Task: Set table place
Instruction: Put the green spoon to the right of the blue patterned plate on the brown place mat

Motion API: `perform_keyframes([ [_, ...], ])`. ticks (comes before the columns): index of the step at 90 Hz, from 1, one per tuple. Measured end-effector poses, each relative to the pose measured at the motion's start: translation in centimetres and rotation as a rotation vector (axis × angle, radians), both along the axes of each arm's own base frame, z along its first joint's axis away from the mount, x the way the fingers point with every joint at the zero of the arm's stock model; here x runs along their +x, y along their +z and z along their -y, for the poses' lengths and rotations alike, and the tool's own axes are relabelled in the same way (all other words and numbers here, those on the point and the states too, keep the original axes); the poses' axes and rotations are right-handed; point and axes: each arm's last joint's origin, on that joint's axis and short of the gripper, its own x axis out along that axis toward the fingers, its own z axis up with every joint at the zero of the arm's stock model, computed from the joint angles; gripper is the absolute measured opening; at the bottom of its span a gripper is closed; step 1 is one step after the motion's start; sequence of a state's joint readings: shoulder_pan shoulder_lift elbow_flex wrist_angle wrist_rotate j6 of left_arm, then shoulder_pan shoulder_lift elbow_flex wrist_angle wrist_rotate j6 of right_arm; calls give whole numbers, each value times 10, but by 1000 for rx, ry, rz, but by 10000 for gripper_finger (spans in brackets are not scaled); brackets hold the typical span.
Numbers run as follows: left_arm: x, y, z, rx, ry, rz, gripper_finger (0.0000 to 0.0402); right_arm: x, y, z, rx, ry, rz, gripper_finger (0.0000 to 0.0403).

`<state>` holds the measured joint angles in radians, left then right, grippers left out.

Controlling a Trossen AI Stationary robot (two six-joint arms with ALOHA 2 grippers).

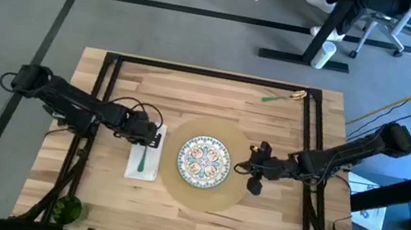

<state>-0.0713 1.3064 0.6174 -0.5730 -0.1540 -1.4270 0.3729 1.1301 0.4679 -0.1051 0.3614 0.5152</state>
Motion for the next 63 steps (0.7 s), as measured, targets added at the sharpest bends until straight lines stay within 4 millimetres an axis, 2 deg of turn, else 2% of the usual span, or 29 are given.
perform_keyframes([
  [20,8,6,-2,107,-80,90,41,3,4,3,-100,-83,73,0],
  [39,15,22,-7,351,-139,212,41,9,11,4,-130,-77,152,0],
  [52,23,31,-10,556,-219,262,41,13,14,14,-150,-113,173,0],
  [63,31,38,-16,662,-265,296,41,17,15,29,-177,-164,176,0],
])
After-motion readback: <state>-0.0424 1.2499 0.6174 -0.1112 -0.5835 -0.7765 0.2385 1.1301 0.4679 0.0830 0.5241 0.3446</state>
